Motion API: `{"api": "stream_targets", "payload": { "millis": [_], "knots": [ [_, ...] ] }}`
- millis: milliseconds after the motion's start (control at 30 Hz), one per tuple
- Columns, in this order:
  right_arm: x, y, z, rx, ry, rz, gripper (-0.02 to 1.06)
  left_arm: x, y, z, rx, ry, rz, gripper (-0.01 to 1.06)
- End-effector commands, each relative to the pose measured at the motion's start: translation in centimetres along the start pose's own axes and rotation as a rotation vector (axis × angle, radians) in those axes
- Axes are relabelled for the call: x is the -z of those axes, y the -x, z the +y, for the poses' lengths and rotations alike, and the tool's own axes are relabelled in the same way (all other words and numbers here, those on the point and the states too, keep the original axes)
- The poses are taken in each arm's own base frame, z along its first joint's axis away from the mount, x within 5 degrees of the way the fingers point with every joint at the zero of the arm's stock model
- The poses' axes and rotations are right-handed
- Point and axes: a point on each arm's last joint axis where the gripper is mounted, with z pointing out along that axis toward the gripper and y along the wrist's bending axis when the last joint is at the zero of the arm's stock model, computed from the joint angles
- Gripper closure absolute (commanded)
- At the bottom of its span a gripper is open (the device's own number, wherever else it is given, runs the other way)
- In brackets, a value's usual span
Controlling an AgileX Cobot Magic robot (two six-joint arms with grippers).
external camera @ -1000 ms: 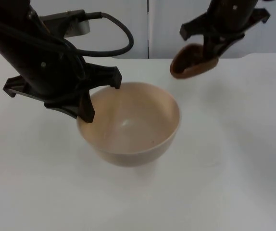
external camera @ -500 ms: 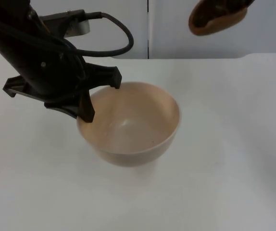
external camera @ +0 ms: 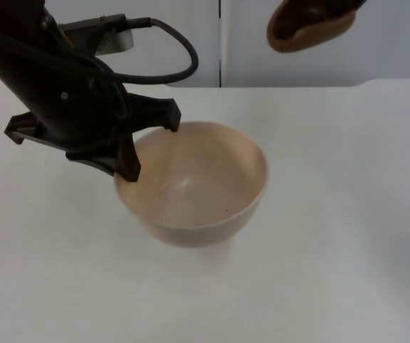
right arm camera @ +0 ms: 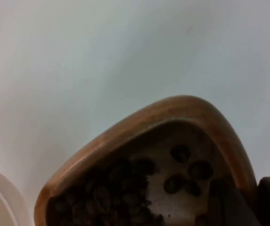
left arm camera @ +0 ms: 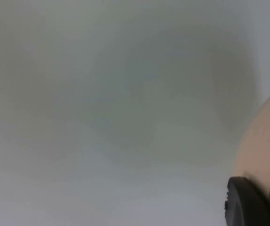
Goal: Pick up the bowl with the left hand and pour the coffee beans from the cup into the bowl with the right hand.
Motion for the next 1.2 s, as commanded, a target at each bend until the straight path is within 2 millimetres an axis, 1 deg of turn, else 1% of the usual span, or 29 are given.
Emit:
{"api": "stream_targets", "payload": {
  "millis": [0, 133, 167, 300, 333, 400, 533, 867, 933, 967, 1033, 1167],
  "knots": [
    [0.9, 0.0, 1.2, 0.032, 0.014, -0.016, 1.04, 0.3, 0.1, -0.1, 0.014, -0.007, -0.024, 1.05],
    [1.0, 0.0, 3.6, 0.101, 0.005, -0.018, 1.04, 0.3, 0.1, -0.1, 0.014, -0.007, -0.024, 1.05],
    [1.0, 0.0, 3.6, 0.101, 0.005, -0.018, 1.04, 0.3, 0.1, -0.1, 0.014, -0.007, -0.024, 1.05],
    [1.1, -0.1, 5.7, 0.164, -0.017, -0.022, 1.04, 0.3, 0.1, -0.1, 0.016, -0.008, -0.024, 1.05],
    [1.1, -0.1, 5.7, 0.164, -0.017, -0.022, 1.04, 0.3, 0.1, -0.1, 0.016, -0.008, -0.024, 1.05],
    [1.2, -0.2, 6.6, 0.194, -0.034, -0.026, 1.04, 0.3, 0.1, -0.1, 0.016, -0.008, -0.024, 1.05],
    [1.4, -0.3, 7.9, 0.239, -0.09, -0.037, 1.04, 0.3, 0.1, -0.1, 0.016, -0.008, -0.024, 1.05],
    [1.6, -0.5, 9.4, 0.254, -0.081, -0.042, 1.04, 0.3, 0.1, -0.1, 0.016, -0.008, -0.026, 1.05],
    [1.6, -0.5, 9.3, 0.257, -0.096, -0.044, 1.04, 0.3, 0.1, -0.1, 0.016, -0.008, -0.026, 1.05],
    [1.6, -0.5, 9.6, 0.267, -0.103, -0.047, 1.04, 0.3, 0.1, -0.1, 0.016, -0.008, -0.026, 1.05],
    [1.7, -0.5, 9.5, 0.276, -0.128, -0.051, 1.04, 0.3, 0.1, -0.1, 0.016, -0.008, -0.026, 1.05],
    [1.8, -0.5, 9.9, 0.288, -0.162, -0.061, 1.04, 0.3, 0.1, -0.1, 0.016, -0.008, -0.026, 1.05]
  ]
}}
